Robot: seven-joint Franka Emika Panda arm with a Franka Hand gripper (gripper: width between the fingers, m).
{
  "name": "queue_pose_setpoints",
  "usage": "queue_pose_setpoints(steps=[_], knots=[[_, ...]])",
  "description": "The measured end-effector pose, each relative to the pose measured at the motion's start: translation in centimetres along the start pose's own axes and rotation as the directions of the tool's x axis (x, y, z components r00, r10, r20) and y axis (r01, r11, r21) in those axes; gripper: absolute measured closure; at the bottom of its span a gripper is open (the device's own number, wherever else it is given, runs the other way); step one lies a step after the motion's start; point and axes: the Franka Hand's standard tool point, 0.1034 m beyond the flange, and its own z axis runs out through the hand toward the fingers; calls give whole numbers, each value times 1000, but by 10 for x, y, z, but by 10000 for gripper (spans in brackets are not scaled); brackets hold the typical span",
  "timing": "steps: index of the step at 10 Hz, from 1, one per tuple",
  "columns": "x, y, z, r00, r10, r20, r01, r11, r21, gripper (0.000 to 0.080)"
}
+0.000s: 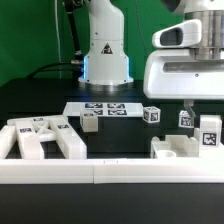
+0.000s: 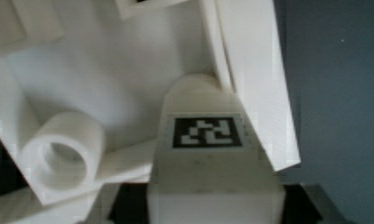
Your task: Assemble chair
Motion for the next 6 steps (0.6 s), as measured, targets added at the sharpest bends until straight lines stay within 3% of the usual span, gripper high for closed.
queue_pose_setpoints(steps=[3, 6], knots=[[-1, 0, 0, 949, 315, 14, -315, 949, -13, 509], [-3, -1, 1, 867, 498, 13, -498, 867, -21, 509]])
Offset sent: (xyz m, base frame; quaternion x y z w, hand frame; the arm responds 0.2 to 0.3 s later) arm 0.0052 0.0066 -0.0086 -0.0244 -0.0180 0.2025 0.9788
